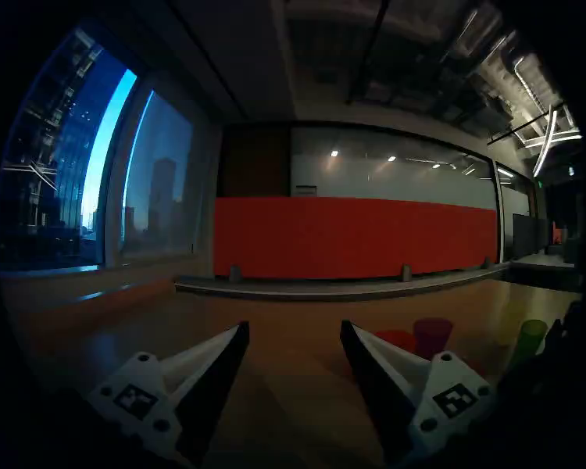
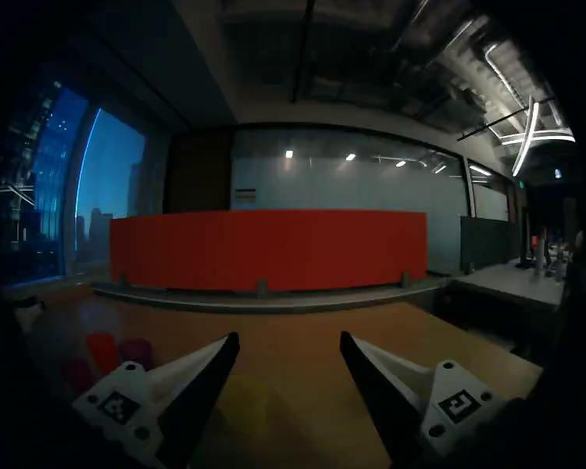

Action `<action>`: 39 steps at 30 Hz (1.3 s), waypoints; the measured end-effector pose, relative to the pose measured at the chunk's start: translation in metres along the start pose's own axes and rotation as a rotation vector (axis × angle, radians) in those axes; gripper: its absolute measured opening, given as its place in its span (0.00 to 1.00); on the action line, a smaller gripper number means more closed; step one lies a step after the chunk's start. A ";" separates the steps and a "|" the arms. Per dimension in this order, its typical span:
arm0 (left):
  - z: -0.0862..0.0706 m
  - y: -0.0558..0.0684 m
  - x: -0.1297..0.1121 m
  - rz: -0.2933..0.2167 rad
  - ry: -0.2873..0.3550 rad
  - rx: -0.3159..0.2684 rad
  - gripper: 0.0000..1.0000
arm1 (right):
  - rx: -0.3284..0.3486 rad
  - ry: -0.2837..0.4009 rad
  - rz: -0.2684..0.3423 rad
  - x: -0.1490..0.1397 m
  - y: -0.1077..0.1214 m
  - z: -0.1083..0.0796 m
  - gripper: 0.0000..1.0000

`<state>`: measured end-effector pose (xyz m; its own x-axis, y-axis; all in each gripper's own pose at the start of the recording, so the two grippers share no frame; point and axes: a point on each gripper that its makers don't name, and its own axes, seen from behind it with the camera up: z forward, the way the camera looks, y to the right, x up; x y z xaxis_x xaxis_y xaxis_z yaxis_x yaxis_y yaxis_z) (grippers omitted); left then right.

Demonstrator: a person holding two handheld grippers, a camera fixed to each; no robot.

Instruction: Pour water

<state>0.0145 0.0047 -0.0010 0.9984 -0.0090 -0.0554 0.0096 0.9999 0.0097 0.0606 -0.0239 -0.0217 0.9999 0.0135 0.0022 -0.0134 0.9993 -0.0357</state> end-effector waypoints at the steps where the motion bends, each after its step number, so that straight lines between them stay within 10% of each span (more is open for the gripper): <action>1: 0.001 0.000 -0.002 0.000 -0.003 0.001 0.86 | -0.001 0.000 -0.001 0.000 0.000 0.000 1.00; 39: 0.006 -0.003 -0.020 0.024 -0.048 0.006 0.86 | 0.015 0.004 0.005 0.003 -0.005 0.001 1.00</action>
<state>-0.0049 0.0021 0.0057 0.9999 0.0146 -0.0070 -0.0145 0.9998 0.0167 0.0635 -0.0293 -0.0204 0.9998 0.0184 -0.0017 -0.0185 0.9996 -0.0210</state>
